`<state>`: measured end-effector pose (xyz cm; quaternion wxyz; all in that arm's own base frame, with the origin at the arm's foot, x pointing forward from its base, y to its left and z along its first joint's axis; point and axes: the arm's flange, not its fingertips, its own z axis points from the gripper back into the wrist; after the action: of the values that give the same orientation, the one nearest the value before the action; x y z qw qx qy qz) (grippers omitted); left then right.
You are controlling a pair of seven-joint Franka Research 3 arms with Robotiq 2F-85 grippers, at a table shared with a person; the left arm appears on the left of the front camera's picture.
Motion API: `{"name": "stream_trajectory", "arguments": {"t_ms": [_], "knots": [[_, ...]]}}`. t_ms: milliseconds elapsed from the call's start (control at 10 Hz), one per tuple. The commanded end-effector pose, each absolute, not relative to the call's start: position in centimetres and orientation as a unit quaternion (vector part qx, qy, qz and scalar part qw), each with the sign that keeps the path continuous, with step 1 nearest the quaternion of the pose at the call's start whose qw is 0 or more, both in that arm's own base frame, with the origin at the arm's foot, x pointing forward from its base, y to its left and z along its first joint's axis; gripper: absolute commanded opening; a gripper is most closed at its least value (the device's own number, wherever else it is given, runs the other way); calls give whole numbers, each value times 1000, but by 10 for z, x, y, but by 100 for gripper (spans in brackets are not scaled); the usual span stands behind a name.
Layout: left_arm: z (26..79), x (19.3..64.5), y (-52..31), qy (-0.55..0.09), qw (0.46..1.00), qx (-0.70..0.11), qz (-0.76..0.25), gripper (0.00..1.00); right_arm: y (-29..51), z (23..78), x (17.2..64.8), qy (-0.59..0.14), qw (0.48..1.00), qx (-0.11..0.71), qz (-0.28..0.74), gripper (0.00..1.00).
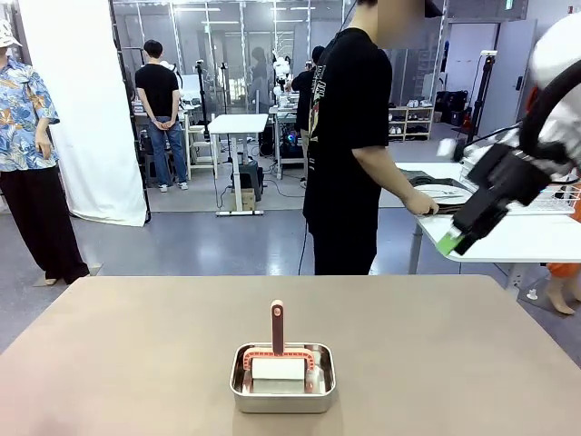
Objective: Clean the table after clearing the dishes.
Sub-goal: When the right (or left) Handle tray is removed, use the right hand (or left hand) to clean the right (or left) side of the table with the Lint Roller.
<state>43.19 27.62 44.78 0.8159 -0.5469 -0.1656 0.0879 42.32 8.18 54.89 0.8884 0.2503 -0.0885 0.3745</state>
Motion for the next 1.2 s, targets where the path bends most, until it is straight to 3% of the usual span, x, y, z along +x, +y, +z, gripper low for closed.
{"name": "stream_trajectory", "arguments": {"t_ms": [0, 300, 1100], "knots": [[449, 430, 278, -167, 815, -547, 88, 100, 112, 517, 417, -89, 879, 203, 422, 100], [449, 430, 278, -167, 815, -547, 88, 100, 144, 477, 412, -71, 863, 148, 477, 100], [449, 430, 278, -167, 815, -547, 88, 100, 151, 476, 409, -54, 867, 161, 468, 100]]}}
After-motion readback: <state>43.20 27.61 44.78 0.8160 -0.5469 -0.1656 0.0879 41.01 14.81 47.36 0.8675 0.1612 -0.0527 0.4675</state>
